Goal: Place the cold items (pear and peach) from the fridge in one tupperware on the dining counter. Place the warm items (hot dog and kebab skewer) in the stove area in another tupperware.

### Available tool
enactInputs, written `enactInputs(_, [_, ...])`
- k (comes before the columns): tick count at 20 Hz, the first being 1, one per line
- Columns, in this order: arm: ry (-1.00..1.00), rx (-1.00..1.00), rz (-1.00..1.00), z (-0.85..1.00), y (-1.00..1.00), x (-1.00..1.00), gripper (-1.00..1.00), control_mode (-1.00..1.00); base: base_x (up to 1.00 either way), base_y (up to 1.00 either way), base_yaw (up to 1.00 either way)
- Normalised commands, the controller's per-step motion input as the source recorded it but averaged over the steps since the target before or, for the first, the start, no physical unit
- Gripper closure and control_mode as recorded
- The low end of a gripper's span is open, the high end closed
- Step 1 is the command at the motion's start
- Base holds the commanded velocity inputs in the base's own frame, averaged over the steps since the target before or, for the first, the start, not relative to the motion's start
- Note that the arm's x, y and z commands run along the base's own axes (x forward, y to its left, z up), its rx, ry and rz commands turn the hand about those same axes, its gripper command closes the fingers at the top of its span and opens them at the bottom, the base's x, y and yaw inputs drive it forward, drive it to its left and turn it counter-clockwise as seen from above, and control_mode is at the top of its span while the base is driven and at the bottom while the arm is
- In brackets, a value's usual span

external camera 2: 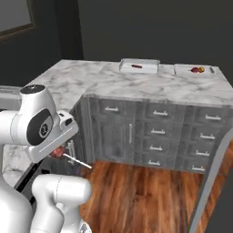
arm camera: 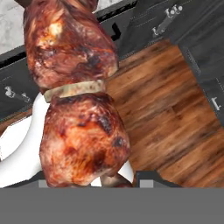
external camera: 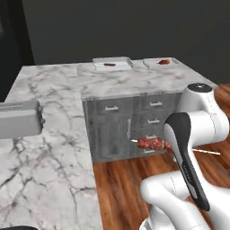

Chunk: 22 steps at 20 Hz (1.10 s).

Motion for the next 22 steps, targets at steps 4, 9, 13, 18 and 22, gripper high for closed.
enactInputs(4, [0.0, 0.0, 0.0, 0.0, 0.0, 0.0, 1.0, 1.0, 1.0, 0.0, -0.43])
enactInputs(9, [0.0, 0.0, 0.0, 0.0, 0.0, 0.0, 1.0, 1.0, 0.97, 0.01, -0.55])
enactInputs(13, [0.0, 0.0, 0.0, 0.0, 0.0, 0.0, 1.0, 1.0, 1.0, 0.0, -0.5])
enactInputs(18, [0.0, 0.0, 0.0, 0.0, 0.0, 0.0, 1.0, 1.0, 0.99, 0.0, -0.54])
enactInputs(22, [0.0, 0.0, 0.0, 0.0, 0.0, 0.0, 1.0, 1.0, 0.96, 0.0, -0.57])
